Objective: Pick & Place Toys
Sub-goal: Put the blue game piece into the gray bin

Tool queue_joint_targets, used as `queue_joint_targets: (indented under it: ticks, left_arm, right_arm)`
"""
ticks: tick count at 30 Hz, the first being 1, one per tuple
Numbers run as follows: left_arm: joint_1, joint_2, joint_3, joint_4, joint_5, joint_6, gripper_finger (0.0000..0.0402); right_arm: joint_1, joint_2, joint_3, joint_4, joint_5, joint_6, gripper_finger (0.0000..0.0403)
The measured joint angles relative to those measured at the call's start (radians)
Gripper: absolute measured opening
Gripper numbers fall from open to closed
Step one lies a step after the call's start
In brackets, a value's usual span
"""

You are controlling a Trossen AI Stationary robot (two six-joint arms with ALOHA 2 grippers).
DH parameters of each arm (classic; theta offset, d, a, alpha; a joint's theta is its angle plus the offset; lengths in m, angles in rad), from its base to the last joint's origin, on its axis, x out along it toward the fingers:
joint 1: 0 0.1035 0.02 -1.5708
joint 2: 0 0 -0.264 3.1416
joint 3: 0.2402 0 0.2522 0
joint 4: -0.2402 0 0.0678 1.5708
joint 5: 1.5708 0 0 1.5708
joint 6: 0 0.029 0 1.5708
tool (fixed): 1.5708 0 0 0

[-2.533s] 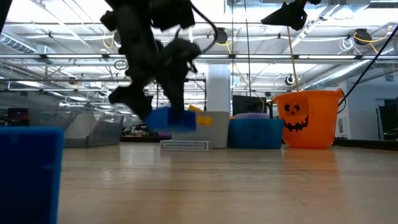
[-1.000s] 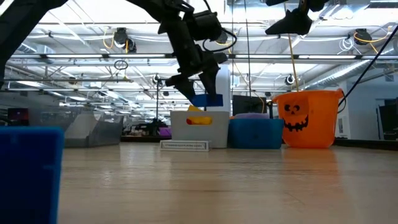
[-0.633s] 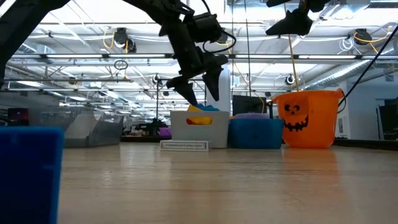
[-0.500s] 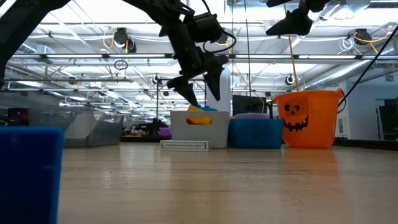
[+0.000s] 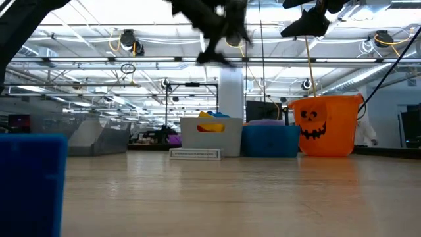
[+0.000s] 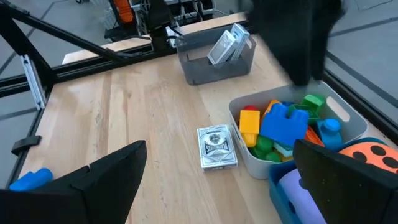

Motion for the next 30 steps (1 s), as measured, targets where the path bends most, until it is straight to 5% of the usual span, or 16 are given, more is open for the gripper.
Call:
queue_joint_targets:
  ticks: [9,17,23,30]
  left_arm:
    - [-0.063,-0.229,0.06,0.261,0.006,0.052,0.0325]
    - [-0.145,-0.433,0.059,0.209,-0.029,0.177,0.0305]
    - [-0.272,-0.466,0.058,0.211,-0.028,0.207,0.0303]
    - [-0.438,-0.47,-0.143,0.395,-0.045,0.148,0.0298]
  right_arm:
    - [0.0,0.0,0.0,0.001,-0.002,0.003,0.0396]
    - [0.0,0.0,0.0,0.007,-0.002,0.003,0.0396]
    - [0.0,0.0,0.0,0.008,-0.002,0.004,0.0396]
    - [0.0,0.0,0.0,0.008,-0.003,0.004,0.0396]
